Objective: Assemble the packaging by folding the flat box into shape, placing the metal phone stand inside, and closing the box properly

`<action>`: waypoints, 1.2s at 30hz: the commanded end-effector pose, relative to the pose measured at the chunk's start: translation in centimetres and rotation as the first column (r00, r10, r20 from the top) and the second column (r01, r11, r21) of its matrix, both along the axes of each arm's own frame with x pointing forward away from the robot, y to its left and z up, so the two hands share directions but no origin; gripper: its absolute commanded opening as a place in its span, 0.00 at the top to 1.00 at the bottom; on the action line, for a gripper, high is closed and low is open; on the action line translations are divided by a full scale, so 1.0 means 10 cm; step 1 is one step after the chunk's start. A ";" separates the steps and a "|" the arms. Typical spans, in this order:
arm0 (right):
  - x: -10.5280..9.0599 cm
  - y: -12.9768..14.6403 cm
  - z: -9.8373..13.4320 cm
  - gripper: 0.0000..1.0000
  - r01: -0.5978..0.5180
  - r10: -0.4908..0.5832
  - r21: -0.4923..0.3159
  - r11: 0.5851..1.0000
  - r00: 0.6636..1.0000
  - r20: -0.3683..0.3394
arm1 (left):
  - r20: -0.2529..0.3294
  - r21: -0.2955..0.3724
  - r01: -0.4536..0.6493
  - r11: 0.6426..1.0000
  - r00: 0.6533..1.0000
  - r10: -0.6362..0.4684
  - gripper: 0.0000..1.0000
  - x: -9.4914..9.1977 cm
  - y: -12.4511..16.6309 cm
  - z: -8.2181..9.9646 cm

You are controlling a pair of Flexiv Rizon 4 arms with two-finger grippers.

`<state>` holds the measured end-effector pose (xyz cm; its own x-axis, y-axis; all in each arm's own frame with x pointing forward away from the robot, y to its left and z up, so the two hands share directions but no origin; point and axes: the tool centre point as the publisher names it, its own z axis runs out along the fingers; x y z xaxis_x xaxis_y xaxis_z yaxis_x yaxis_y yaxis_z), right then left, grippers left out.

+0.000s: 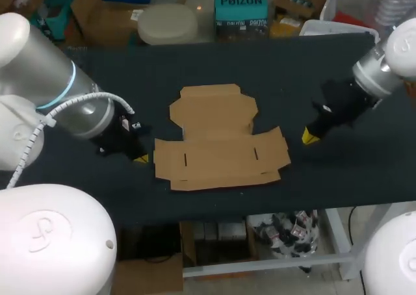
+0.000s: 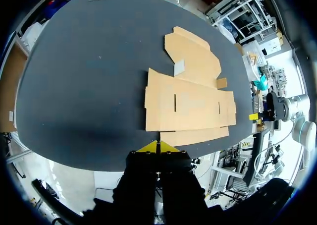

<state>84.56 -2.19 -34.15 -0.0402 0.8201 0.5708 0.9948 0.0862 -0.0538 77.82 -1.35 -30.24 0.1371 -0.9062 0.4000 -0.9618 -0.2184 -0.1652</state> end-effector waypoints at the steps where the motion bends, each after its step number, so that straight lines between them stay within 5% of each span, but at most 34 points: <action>1: -0.17 -0.02 -0.09 1.00 0.032 -0.033 0.015 0.999 0.999 0.034 | 0.028 -0.017 -0.022 1.000 0.999 0.023 1.00 -0.12 0.05 -0.12; 7: -0.28 0.00 -0.21 1.00 0.046 -0.046 0.023 0.999 0.999 0.017 | 0.001 -0.035 -0.024 0.999 1.000 0.024 1.00 -0.23 0.07 -0.28; 11: -0.34 0.01 -0.29 1.00 0.105 -0.104 0.018 0.994 0.994 -0.035 | -0.071 -0.034 -0.005 0.999 0.997 0.002 1.00 -0.29 0.09 -0.38; 36: -0.35 0.08 -0.36 1.00 0.132 -0.131 0.019 0.991 0.991 -0.033 | -0.077 -0.040 0.006 0.999 0.997 -0.009 1.00 -0.26 0.07 -0.43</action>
<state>81.12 -1.61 -37.19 0.0795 0.8061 0.5865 0.9954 -0.0328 -0.0898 74.80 -0.41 -34.17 0.1627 -0.8919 0.4219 -0.9725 -0.2171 -0.0840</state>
